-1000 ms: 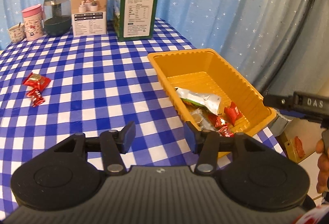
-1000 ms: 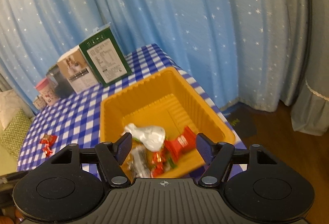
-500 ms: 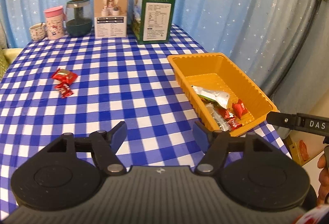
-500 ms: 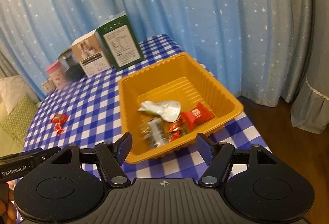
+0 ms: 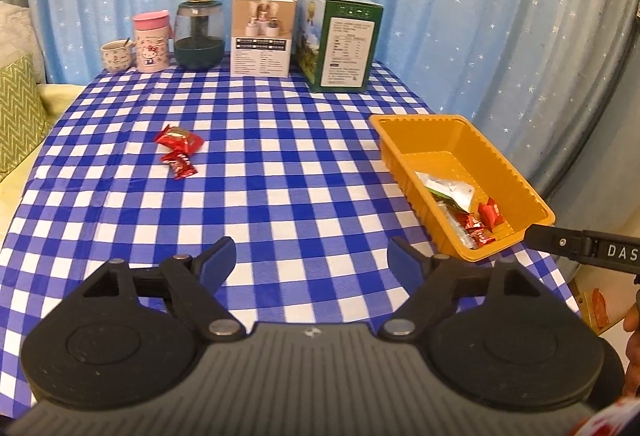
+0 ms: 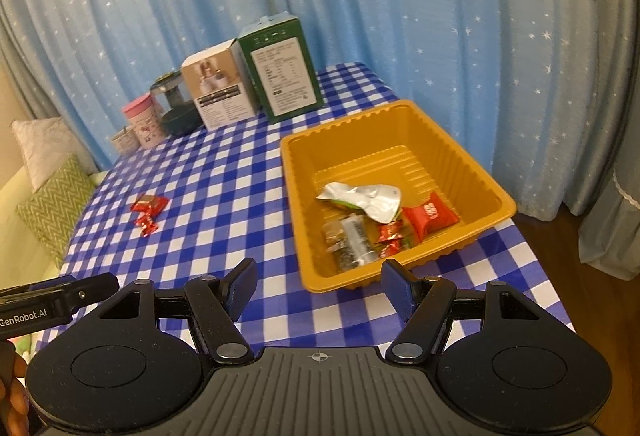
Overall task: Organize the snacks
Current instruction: 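Withdraw both open tools from the tray toward the last red candies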
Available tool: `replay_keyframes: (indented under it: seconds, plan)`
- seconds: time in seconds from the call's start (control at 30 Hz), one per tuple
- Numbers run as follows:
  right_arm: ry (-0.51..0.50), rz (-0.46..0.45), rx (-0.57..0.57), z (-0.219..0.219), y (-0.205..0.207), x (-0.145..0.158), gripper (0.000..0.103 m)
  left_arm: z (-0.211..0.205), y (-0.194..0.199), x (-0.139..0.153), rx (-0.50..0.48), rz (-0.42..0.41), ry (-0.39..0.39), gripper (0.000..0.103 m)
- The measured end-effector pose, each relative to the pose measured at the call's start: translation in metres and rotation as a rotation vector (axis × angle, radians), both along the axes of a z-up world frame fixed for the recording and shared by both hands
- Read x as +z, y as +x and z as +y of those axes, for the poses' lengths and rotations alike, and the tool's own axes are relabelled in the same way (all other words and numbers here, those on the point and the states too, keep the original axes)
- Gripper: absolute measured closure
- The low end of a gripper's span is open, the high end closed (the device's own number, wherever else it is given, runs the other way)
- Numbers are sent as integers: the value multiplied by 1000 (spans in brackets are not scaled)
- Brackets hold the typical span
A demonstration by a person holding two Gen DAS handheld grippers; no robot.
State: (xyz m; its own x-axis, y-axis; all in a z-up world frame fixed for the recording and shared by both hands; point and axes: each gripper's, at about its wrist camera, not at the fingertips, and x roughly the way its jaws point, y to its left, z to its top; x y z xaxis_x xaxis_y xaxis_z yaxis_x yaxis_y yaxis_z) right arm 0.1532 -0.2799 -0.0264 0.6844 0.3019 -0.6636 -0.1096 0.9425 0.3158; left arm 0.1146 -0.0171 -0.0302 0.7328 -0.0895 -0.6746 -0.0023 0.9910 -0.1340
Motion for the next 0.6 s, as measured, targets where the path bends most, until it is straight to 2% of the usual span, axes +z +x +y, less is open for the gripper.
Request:
replay_keyframes:
  seconds: [0.6]
  plan:
    - [-39, -21, 89, 39, 10, 6, 35, 68, 0, 9, 132, -21, 4, 16]
